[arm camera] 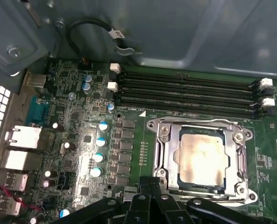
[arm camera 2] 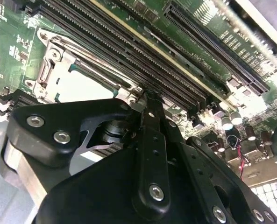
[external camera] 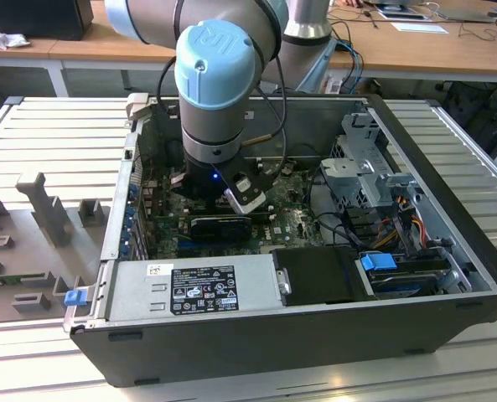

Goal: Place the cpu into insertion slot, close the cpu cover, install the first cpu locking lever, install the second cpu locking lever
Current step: 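Install the second cpu locking lever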

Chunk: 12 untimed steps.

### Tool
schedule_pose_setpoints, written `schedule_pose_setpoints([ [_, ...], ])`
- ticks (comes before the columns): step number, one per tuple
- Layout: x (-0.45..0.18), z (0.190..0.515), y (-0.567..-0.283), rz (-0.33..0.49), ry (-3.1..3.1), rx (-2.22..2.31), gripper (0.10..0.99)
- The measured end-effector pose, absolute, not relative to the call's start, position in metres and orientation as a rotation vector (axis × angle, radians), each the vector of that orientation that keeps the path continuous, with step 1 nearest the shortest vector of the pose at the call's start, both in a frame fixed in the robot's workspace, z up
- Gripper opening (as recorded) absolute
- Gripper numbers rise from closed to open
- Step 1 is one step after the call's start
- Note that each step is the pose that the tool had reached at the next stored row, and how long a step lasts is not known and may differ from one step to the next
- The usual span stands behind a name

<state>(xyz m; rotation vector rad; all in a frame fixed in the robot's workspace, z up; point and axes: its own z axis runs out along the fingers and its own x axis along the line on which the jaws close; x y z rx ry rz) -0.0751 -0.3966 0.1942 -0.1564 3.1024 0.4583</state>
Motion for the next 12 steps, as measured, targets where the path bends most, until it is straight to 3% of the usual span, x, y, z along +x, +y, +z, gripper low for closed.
schedule_pose_setpoints([
  [12, -0.075, 0.224, -0.396, 0.462, 3.101, -0.157, 0.106],
])
